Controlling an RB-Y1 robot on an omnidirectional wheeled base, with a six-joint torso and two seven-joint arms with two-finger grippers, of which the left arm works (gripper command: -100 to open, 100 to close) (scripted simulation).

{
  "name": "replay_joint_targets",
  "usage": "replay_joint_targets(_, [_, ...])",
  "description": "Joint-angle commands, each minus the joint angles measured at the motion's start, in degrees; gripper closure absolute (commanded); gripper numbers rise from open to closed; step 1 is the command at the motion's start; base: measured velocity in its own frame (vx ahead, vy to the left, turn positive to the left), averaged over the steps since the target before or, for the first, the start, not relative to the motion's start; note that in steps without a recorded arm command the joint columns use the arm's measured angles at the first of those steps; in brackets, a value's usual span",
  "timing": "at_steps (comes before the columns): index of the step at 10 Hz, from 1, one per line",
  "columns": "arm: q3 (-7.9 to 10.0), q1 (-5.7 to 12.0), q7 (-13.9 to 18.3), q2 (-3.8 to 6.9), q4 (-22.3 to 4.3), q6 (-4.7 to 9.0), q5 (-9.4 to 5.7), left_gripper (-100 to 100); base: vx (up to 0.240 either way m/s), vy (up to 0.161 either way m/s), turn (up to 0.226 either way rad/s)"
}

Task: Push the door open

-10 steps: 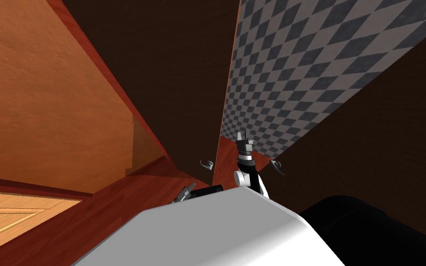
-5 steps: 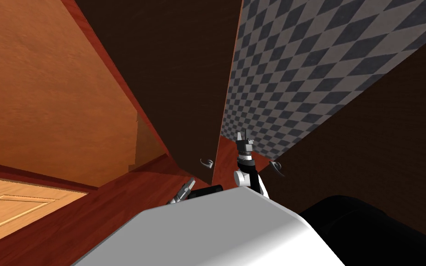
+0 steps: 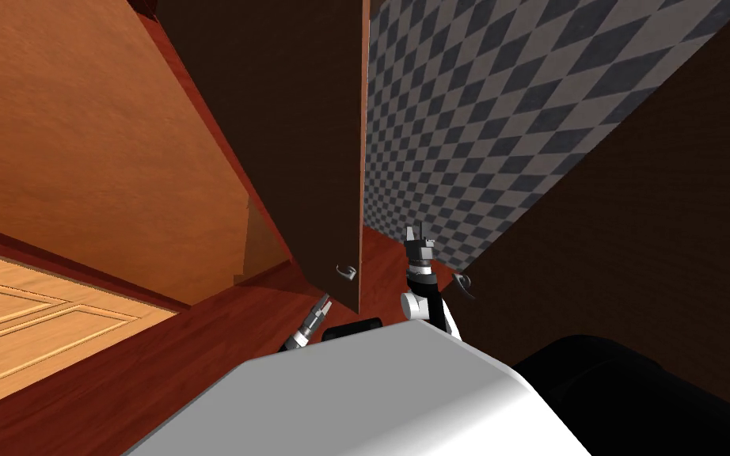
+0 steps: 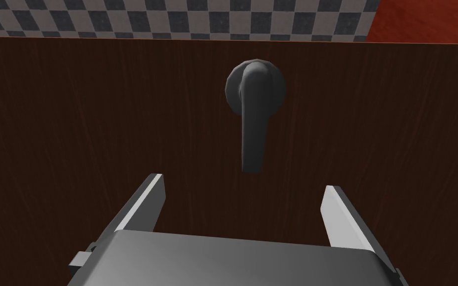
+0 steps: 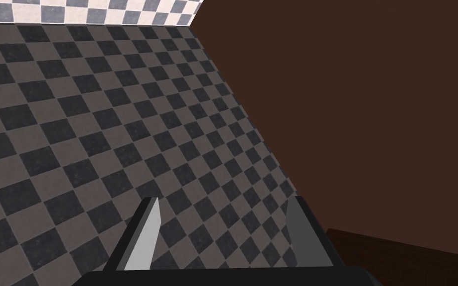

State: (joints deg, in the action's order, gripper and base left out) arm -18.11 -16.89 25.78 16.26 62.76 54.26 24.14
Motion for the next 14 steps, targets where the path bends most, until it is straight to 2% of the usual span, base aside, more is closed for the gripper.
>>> replay_joint_targets(1, [0.11,0.86,-0.5,-0.65,-0.6,-0.62,-0.24,-100,0.076,-0.077,-0.067])
replay_joint_targets(6, [0.48,3.75,-2.2,-2.83,-2.5,-2.69,-1.03,-100,0.182,-0.107,-0.057])
replay_joint_targets(7, [0.42,3.21,-1.7,-2.36,-1.9,-2.43,-0.91,-100,0.078,-0.045,-0.007])
replay_joint_targets(8, [0.42,3.21,-1.7,-2.36,-1.9,-2.43,-0.91,100,-0.007,0.002,0.011])
replay_joint_targets(13, [0.42,3.21,-1.7,-2.36,-1.9,-2.43,-0.91,100,-0.018,0.011,-0.001])
replay_joint_targets(14, [1.34,2.64,-1.7,-2.37,-1.5,-2.85,-1.67,-100,-0.145,-0.002,0.17])
